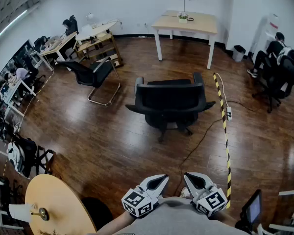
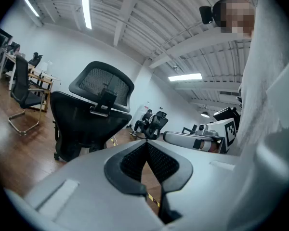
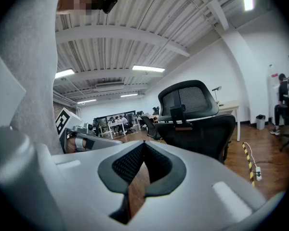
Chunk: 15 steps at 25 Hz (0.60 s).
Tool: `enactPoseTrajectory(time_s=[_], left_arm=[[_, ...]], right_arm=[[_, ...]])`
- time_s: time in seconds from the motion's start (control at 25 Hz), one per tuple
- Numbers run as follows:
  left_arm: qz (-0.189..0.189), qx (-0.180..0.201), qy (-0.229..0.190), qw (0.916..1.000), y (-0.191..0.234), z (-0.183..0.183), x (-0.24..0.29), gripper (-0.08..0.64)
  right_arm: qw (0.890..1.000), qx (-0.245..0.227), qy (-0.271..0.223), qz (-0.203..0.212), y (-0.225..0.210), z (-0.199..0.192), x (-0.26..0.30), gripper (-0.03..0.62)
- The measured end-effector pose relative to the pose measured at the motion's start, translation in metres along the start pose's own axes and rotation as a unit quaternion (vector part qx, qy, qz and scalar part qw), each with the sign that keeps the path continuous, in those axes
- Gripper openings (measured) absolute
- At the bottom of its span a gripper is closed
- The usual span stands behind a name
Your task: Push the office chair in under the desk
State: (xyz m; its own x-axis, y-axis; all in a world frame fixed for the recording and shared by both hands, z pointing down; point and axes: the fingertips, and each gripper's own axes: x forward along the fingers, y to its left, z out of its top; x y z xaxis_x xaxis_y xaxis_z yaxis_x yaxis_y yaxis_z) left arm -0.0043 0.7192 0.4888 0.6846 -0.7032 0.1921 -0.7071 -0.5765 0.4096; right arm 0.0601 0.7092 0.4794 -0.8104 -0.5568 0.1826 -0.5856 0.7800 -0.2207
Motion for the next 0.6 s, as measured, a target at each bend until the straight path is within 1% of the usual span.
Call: enactPoseTrajectory(time_s=[0.16, 0.28, 0.44, 0.52, 0.6], left_arm=[[0.01, -0.005, 0.006, 0.9999, -0.002, 0.004, 0.011, 0.006], [0.018, -0.01, 0.009, 0.9997, -0.003, -0.007, 0.021, 0.006], [0.039, -0.017, 0.011, 0.999, -0.009, -0.013, 0.036, 0.006], [0.051, -0.014, 0.005, 0.9986, -0.011, -0.009, 0.043, 0.006], [0.063, -0.005, -0.003, 0.998, -0.011, 0.004, 0.048, 0.006]], right_arm=[[1.0, 0.003, -0.006, 0.004, -0.013, -0.002, -0.004, 0.005], [1.0, 0.007, 0.002, 0.009, -0.024, -0.007, -0.011, 0.005], [0.999, 0.009, 0.013, 0.027, -0.037, -0.011, -0.019, 0.005], [0.999, 0.009, 0.011, 0.034, -0.046, -0.009, -0.018, 0.005], [0.999, 0.004, 0.009, 0.04, -0.055, -0.002, -0.014, 0.005]])
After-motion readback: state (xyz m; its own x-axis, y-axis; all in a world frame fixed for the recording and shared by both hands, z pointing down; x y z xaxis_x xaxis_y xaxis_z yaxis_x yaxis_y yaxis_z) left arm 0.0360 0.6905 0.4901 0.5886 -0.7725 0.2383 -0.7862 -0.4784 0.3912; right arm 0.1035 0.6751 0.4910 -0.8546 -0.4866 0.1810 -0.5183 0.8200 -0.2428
